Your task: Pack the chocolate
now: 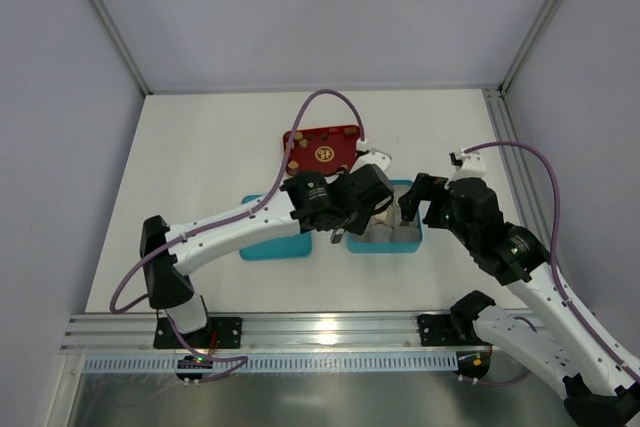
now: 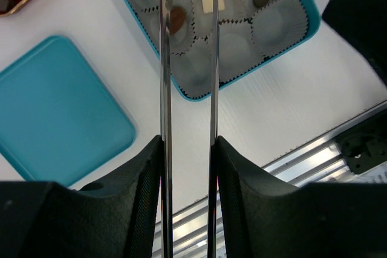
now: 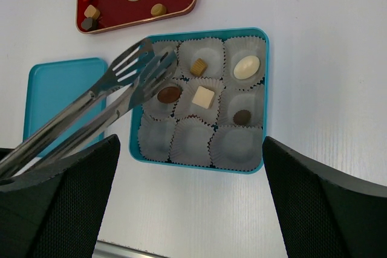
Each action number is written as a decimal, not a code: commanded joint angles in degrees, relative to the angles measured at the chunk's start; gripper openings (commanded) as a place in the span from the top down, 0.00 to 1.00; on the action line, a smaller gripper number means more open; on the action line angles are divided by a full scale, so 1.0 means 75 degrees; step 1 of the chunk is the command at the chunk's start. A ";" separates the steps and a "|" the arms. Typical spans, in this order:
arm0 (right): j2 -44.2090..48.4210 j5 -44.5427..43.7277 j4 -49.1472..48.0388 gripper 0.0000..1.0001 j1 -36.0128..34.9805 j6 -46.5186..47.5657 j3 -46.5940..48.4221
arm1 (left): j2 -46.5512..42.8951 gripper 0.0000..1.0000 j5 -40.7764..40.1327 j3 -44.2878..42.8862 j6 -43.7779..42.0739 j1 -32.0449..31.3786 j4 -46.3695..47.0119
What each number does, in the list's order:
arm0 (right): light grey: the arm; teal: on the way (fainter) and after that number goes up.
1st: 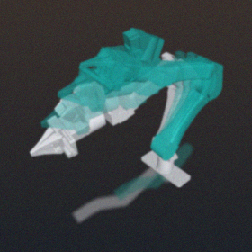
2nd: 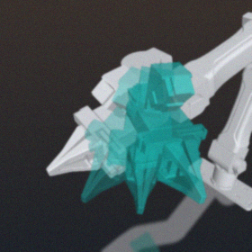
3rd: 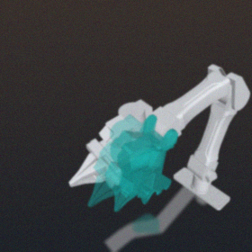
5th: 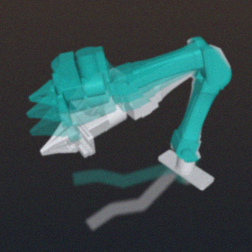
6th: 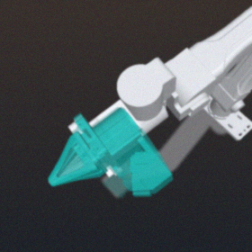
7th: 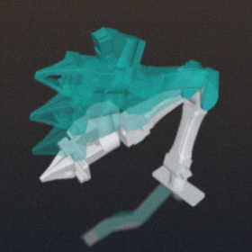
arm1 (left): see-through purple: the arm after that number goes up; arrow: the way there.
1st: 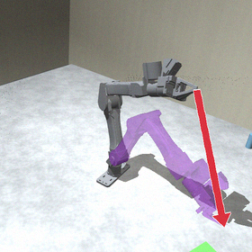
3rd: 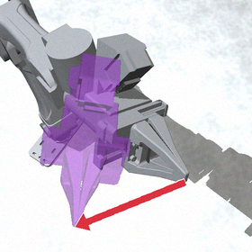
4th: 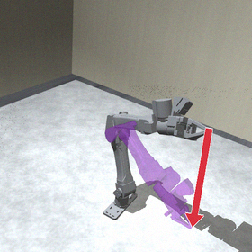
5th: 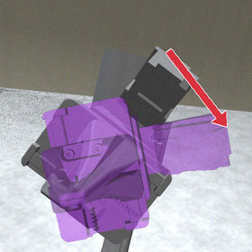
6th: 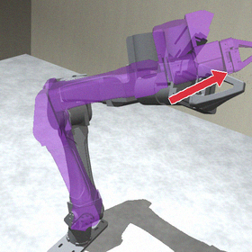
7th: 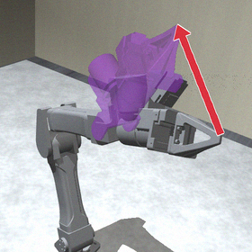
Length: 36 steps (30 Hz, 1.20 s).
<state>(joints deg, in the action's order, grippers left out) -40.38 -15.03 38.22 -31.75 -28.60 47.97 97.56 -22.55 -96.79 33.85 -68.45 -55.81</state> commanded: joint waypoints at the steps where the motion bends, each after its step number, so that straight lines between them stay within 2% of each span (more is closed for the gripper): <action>1: -0.0006 -0.0036 -0.0162 0.00 0.0026 0.0087 0.0132 | -0.0539 0.61 -0.0310 -0.0780 -0.0153 0.0090 -0.0222; 6: -0.0077 0.0035 -0.0244 0.00 0.0026 0.0122 0.0191 | -0.0527 0.60 -0.0381 -0.1156 -0.0352 0.0921 -0.0539; 14: -0.0218 0.0175 -0.0326 0.00 0.0026 0.0157 0.0179 | 0.0011 0.59 -0.0018 -0.1461 -0.1055 0.2678 -0.0059; 19: -0.0229 0.0152 -0.0256 0.00 0.0049 0.0192 0.0202 | 0.0596 0.59 0.0638 -0.1812 -0.1629 0.3102 0.0282; 25: -0.0346 0.0187 -0.0232 0.00 0.0049 0.0227 0.0226 | 0.1253 0.58 0.0546 -0.2363 -0.1677 0.3337 -0.0117; 31: -0.0440 0.0246 -0.0255 0.00 0.0061 0.0251 0.0273 | 0.1430 0.58 -0.0005 -0.2107 -0.1548 0.3617 -0.0469; 36: -0.0534 0.0351 -0.0314 0.00 0.0061 0.0239 0.0249 | 0.1500 0.58 0.0065 -0.1789 -0.1525 0.3841 -0.0316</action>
<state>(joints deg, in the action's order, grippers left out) -44.07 -13.06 37.76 -31.46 -27.29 48.03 108.77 -20.56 -110.72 22.33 -40.64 -58.59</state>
